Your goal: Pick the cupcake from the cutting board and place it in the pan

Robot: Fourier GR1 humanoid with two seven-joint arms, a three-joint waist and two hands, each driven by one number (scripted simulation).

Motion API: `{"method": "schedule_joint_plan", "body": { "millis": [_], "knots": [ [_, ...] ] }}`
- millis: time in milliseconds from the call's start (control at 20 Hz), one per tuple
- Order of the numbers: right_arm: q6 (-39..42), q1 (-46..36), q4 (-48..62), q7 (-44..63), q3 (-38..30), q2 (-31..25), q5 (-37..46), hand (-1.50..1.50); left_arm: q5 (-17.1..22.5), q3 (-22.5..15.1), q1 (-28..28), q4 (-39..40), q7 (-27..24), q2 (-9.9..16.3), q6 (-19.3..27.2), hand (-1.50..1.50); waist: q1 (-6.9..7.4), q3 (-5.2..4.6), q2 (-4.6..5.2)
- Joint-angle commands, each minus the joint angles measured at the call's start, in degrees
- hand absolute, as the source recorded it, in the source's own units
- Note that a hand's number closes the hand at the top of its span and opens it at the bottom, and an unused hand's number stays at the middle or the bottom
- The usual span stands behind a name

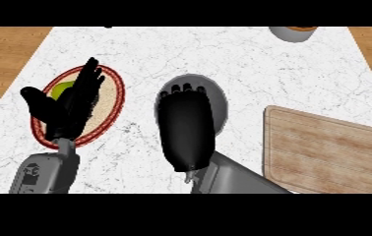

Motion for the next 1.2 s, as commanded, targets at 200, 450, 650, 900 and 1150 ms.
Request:
{"method": "schedule_joint_plan", "body": {
  "millis": [200, 450, 650, 900, 1150],
  "knots": [
    [-3.44, -12.17, -1.18, 23.50, 5.95, 0.20, -6.46, 1.50, 0.77, 2.14, -0.80, 1.93, -2.11, 0.94, -0.67, 0.00, -0.50, 0.04, 0.91],
    [-7.15, -15.91, 2.41, 26.20, 3.96, 0.18, -8.54, 1.50, -0.57, 1.01, 0.17, 2.52, -3.50, -0.49, 0.23, 0.00, -2.12, 0.12, 1.21],
    [-11.93, -14.12, 6.32, 24.03, 2.63, 0.18, -6.28, 1.50, 0.18, 1.75, 2.72, -0.48, -2.85, 0.53, -0.51, 0.00, -3.06, 0.23, 1.19],
    [-14.32, -9.66, 7.53, 16.59, -4.13, 0.03, -3.55, 1.50, 0.43, 2.85, 3.72, -2.15, -1.41, 0.24, 0.92, 0.00, -4.71, 0.31, 1.24],
    [-24.63, -3.37, 12.89, 5.44, -5.17, 0.19, -2.29, 1.50, 0.49, 4.74, -1.83, 2.90, -1.63, 1.37, 0.47, 0.00, -5.13, 0.30, 1.50]
  ]
}}
